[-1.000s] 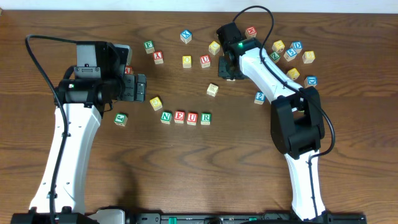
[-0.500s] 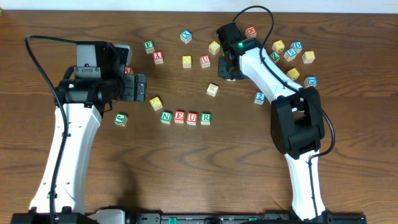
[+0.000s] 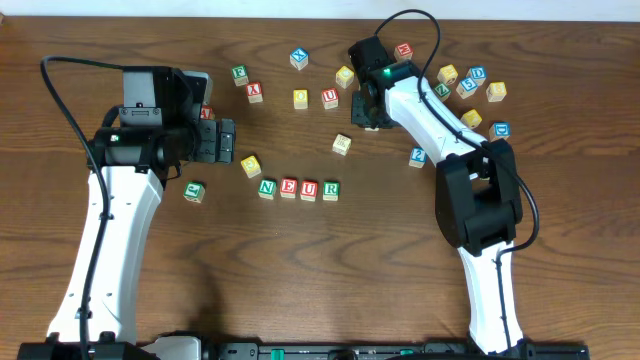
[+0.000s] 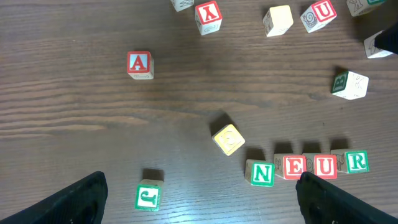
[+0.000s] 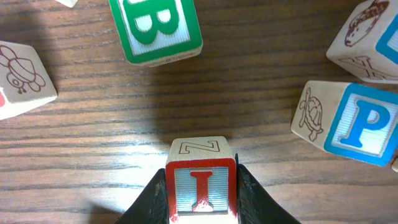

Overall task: Spell out NEURIPS
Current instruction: 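Close the right gripper on the red I block and lift it, then carry the red I block down to the right of the R block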

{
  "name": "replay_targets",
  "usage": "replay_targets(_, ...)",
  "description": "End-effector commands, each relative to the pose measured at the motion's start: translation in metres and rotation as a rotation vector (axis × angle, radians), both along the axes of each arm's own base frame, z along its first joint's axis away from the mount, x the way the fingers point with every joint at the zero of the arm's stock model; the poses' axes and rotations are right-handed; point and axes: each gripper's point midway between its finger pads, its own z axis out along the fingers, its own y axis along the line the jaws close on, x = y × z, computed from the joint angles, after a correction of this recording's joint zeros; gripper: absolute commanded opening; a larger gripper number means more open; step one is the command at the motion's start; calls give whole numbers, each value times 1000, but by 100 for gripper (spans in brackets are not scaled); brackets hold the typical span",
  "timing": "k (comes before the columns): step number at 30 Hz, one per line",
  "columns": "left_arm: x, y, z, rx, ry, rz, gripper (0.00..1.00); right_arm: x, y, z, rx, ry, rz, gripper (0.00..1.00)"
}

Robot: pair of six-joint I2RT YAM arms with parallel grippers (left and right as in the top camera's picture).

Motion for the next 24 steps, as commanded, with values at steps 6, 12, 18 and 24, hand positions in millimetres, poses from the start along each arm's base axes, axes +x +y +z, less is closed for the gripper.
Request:
replay_targets(6, 4, 1, 9, 0, -23, 1, 95, 3, 5, 75, 38, -121, 21, 22)
replay_targets(12, 4, 1, 9, 0, -23, 0, 95, -11, -4, 109, 26, -139, 18, 20)
replay_targets(18, 4, 1, 9, 0, -23, 1, 96, -38, -14, 131, -30, -107, 25, 13)
replay_targets(24, 4, 1, 9, 0, -23, 1, 95, -65, 1, 146, -105, -111, 69, 7)
